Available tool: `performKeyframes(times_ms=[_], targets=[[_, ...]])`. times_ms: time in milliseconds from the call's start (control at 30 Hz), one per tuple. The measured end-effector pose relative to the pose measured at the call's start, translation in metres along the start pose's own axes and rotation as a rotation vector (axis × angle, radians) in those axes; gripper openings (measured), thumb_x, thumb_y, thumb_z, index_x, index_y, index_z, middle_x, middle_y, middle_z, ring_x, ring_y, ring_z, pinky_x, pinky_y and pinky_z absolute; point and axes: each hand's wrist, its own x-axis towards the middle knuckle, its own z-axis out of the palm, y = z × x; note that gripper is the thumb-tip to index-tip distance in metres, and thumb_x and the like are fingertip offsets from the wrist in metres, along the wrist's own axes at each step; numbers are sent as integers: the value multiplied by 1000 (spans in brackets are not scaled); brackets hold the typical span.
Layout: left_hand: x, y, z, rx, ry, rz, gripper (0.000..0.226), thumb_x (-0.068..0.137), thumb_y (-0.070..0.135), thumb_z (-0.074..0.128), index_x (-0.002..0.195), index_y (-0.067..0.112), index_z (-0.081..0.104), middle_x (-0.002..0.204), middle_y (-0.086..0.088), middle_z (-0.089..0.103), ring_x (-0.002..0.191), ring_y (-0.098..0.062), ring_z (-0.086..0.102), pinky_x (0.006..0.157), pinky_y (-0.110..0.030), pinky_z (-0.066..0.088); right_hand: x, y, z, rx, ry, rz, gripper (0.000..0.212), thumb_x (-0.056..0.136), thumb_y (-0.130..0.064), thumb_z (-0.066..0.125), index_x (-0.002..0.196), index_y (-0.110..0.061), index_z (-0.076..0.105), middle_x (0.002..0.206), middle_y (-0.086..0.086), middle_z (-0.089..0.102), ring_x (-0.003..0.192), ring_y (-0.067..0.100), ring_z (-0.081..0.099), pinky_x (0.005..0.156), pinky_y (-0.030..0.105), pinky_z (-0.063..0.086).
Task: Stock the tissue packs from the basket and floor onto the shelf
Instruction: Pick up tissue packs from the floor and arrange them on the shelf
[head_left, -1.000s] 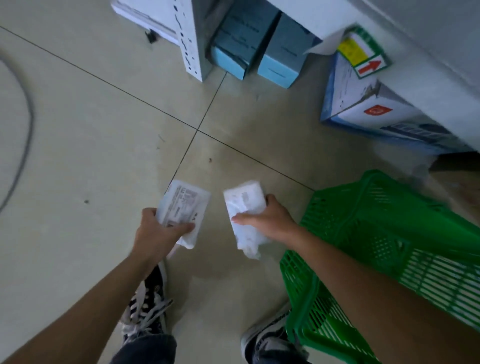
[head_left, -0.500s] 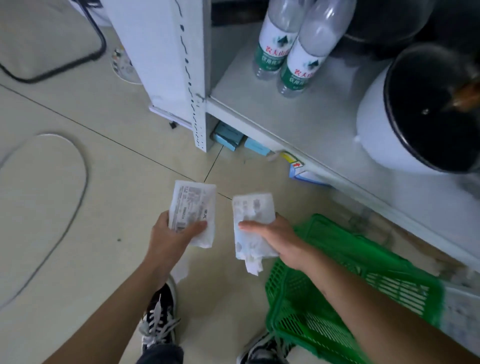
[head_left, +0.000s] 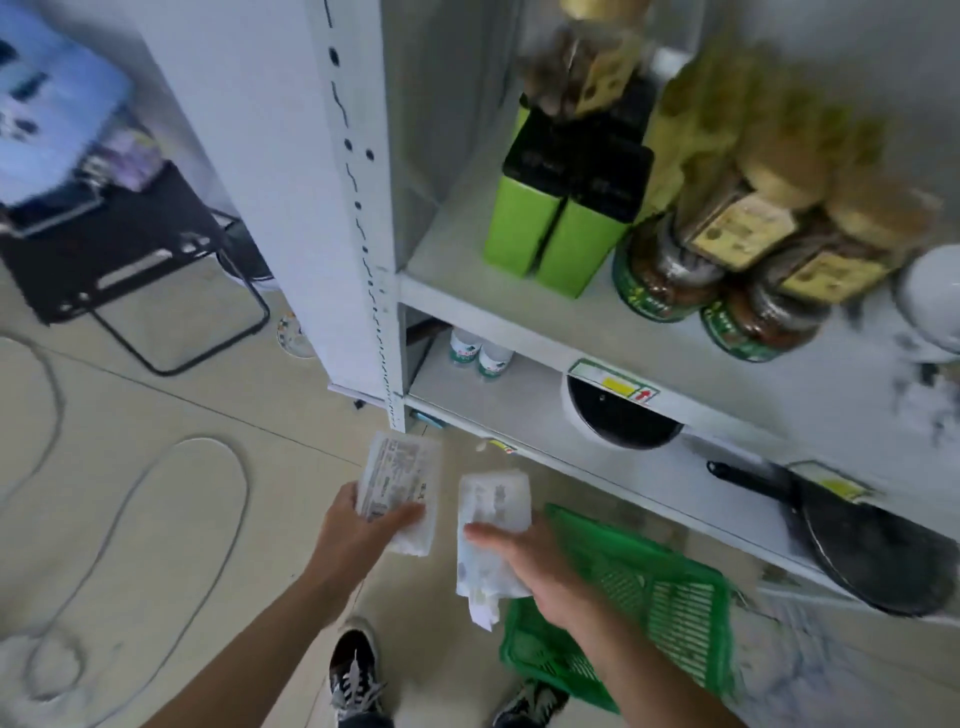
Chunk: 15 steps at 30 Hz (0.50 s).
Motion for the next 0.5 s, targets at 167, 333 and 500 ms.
performKeyframes(times_ms=[167, 333, 500], targets=[[-71, 62, -2, -15, 30, 25, 54, 76, 25, 90, 116, 12, 56, 108, -9, 68, 91, -20, 68, 68, -28, 51, -84, -41, -6, 83, 37, -23, 68, 58, -37, 99, 114, -9, 71, 102, 8, 80, 85, 23, 79, 59, 25, 60], [-124, 110, -1, -28, 20, 78, 52, 80, 19, 86, 120, 10, 56, 105, -8, 69, 90, -19, 69, 65, -27, 49, -150, -81, -28, 110, 41, -109, 52, 67, -31, 95, 111, -13, 76, 98, 4, 83, 85, 22, 80, 63, 27, 62], [-155, 155, -1, -14, -23, 144, 61, 71, 27, 92, 119, 12, 58, 109, -12, 72, 97, -28, 71, 75, -34, 55, -201, -112, -63, 207, 134, -172, 49, 65, -29, 94, 108, -11, 76, 96, 11, 82, 90, 34, 79, 78, 45, 66]])
